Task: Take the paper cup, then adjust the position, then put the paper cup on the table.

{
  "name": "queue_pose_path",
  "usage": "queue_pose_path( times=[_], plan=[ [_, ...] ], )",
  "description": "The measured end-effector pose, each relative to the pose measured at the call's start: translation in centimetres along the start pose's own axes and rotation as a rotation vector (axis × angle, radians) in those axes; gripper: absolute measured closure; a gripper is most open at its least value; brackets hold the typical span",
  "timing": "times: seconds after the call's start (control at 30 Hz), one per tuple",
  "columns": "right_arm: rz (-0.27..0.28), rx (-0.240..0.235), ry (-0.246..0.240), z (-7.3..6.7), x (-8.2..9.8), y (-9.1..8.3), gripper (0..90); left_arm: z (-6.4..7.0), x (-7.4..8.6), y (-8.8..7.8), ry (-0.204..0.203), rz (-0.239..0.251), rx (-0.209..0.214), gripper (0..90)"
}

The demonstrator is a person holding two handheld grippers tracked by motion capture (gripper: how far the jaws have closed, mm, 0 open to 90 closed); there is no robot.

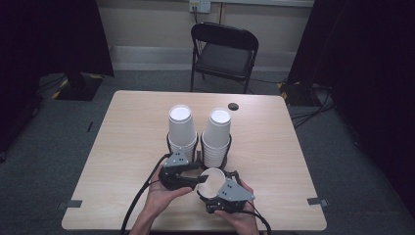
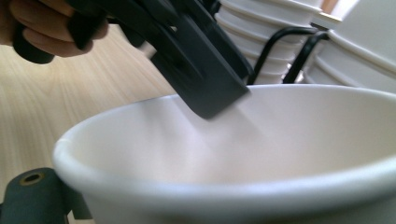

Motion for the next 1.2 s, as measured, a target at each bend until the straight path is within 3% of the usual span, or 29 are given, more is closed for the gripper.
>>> queue_pose_path(
  times=[0.1,0.27,0.37,0.53,0.63,0.73,0.83,1.0,1.17,1.2],
  plan=[
    [0.02,-0.009,0.055,0.5,0.0,-0.3,10.3,0.0,-0.2,-0.4,0.0,0.039,-0.028,33.2],
    [0.018,0.025,0.089,1.8,0.2,-0.9,10.3,-0.5,-0.1,-1.3,0.0,0.089,-0.073,28.6],
    [0.017,0.04,0.105,2.6,0.3,-1.2,10.3,-1.1,0.6,-1.4,-0.007,0.055,-0.118,21.9],
    [0.014,0.056,0.126,3.4,0.5,-1.4,10.3,-1.1,1.3,-1.5,-0.013,0.081,-0.119,20.2],
    [0.026,0.063,0.138,3.9,0.4,-1.7,10.3,-1.5,1.9,-1.6,-0.014,0.097,-0.149,16.7],
    [0.026,0.084,0.145,4.6,0.3,-2.2,10.3,-1.9,2.5,-1.6,-0.061,0.127,-0.169,15.6],
    [0.031,0.103,0.154,5.4,0.2,-2.7,10.2,-2.2,3.5,-1.5,-0.072,0.116,-0.194,15.6],
    [0.051,0.122,0.189,6.6,0.1,-3.3,10.2,-2.4,4.7,-1.9,-0.085,0.142,-0.222,15.5],
    [0.072,0.142,0.218,7.8,-0.1,-3.7,10.2,-2.9,6.2,-2.5,-0.083,0.128,-0.291,15.6],
    [0.071,0.146,0.225,8.2,-0.1,-3.8,10.2,-2.9,6.5,-2.7,-0.09,0.142,-0.306,15.6]
  ],
)
Point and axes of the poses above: each handheld gripper's, and its own axes: y roughly forward along the jaws, x roughly out of its underside, z roughly to its right, the point moved 9 cm from there along y, roughly forward along the jaws, and after that the axes turned 9 degrees about y, right-handed, at the moved point
